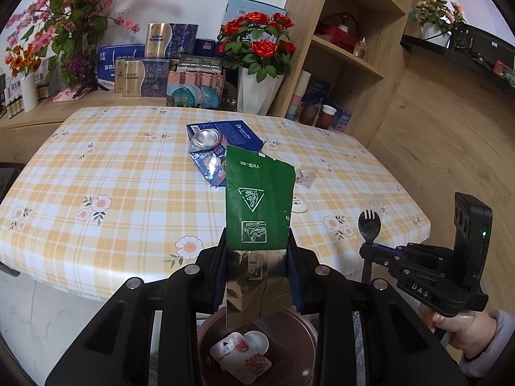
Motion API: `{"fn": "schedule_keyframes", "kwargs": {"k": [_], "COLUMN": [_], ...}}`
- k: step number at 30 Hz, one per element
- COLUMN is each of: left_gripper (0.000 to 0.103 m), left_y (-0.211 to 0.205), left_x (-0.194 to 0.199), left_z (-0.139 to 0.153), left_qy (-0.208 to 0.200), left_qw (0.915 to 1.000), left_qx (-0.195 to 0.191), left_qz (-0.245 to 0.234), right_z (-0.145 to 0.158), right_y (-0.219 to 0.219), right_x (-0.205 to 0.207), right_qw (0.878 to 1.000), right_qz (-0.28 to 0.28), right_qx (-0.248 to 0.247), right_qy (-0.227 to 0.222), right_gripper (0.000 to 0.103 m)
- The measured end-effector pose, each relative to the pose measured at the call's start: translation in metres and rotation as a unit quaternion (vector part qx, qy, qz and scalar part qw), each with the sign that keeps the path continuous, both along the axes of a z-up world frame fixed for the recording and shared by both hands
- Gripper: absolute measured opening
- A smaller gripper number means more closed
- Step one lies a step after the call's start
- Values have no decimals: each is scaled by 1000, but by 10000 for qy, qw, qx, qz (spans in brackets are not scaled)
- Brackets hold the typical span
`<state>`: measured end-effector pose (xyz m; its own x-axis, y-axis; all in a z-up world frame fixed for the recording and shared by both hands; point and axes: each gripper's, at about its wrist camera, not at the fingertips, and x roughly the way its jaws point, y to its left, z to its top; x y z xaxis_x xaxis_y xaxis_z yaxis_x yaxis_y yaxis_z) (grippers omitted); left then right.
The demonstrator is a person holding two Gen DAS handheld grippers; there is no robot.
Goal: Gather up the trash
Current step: 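Open the right tool over the bin while the left tool carries the packet there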
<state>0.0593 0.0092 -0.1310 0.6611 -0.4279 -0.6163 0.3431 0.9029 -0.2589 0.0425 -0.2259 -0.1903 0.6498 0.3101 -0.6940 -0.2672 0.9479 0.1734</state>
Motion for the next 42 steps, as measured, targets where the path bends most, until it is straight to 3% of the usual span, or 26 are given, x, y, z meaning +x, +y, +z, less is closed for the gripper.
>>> {"fn": "schedule_keyframes", "kwargs": {"k": [22, 34, 35, 37, 39, 41, 42], "left_gripper": [31, 31, 31, 31, 31, 31, 31], "left_y": [25, 26, 25, 25, 25, 24, 23], "left_x": [-37, -36, -36, -35, -34, -34, -35], "left_z": [3, -5, -6, -8, -10, -11, -12], "left_qy": [-3, 89, 104, 132, 147, 161, 165], "left_qw": [9995, 9994, 9994, 9993, 9994, 9994, 9994], "left_qx": [-132, -153, -153, -155, -146, -144, -143], "left_qz": [292, 313, 308, 301, 292, 280, 269], "right_z": [-12, -25, -25, -25, -24, -21, -19], "right_y": [23, 36, 36, 37, 39, 37, 36], "right_x": [-28, -26, -26, -27, -28, -27, -27], "right_qw": [9991, 9972, 9971, 9969, 9972, 9980, 9984], "right_qz": [364, 592, 602, 638, 629, 557, 515], "right_qx": [-5, 25, 42, 120, 87, 44, 37], "right_qy": [229, 446, 454, 438, 386, 300, 247], "right_gripper": [7, 9, 11, 27, 29, 42, 58]}}
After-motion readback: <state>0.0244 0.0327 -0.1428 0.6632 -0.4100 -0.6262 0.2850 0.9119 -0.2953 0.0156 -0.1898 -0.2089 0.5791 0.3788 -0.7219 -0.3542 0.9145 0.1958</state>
